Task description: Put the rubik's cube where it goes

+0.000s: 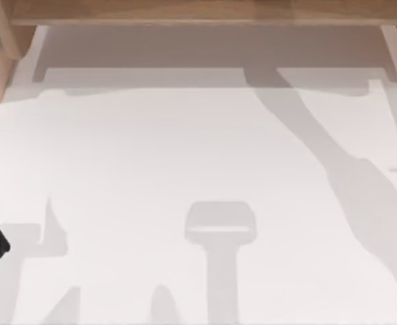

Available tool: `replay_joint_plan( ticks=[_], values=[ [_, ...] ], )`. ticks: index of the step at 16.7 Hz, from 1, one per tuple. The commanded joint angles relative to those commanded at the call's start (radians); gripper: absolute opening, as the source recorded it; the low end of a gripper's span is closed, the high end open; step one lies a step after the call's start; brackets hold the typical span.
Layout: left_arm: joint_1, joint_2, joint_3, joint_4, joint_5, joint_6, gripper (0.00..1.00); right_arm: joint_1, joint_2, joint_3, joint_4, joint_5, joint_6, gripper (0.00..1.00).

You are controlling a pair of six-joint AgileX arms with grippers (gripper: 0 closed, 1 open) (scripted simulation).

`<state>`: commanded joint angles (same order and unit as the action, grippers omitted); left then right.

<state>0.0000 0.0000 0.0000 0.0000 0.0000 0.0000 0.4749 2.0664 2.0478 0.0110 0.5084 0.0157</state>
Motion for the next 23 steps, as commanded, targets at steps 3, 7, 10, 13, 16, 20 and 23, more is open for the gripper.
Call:
replay_joint_plan(
  ticks=[3, 7, 10, 13, 16, 20, 23],
  values=[
    [0.000, 0.000, 0.000, 0.000, 0.000, 0.000, 1.00, 0.007, -0.015, -0.001, -0.012, 0.004, 0.002, 0.00],
    [0.000, 0.000, 0.000, 0.000, 0.000, 0.000, 1.00, 0.019, -0.049, -0.005, -0.042, 0.015, 0.002, 0.00],
    [0.000, 0.000, 0.000, 0.000, 0.000, 0.000, 1.00, 0.024, -0.061, -0.006, -0.054, 0.020, 0.002, 0.00],
    [0.000, 0.000, 0.000, 0.000, 0.000, 0.000, 1.00, 0.019, -0.057, -0.004, -0.052, 0.018, 0.004, 0.00],
    [0.000, 0.000, 0.000, 0.000, 0.000, 0.000, 1.00, -0.024, -0.083, 0.038, -0.112, 0.013, 0.002, 0.00],
    [0.000, 0.000, 0.000, 0.000, 0.000, 0.000, 1.00, -0.171, -0.145, 0.164, -0.328, -0.003, -0.009, 0.00],
    [0.000, 0.000, 0.000, 0.000, 0.000, 0.000, 1.00, -0.322, -0.173, 0.291, -0.554, -0.025, -0.036, 0.00]
  ],
)
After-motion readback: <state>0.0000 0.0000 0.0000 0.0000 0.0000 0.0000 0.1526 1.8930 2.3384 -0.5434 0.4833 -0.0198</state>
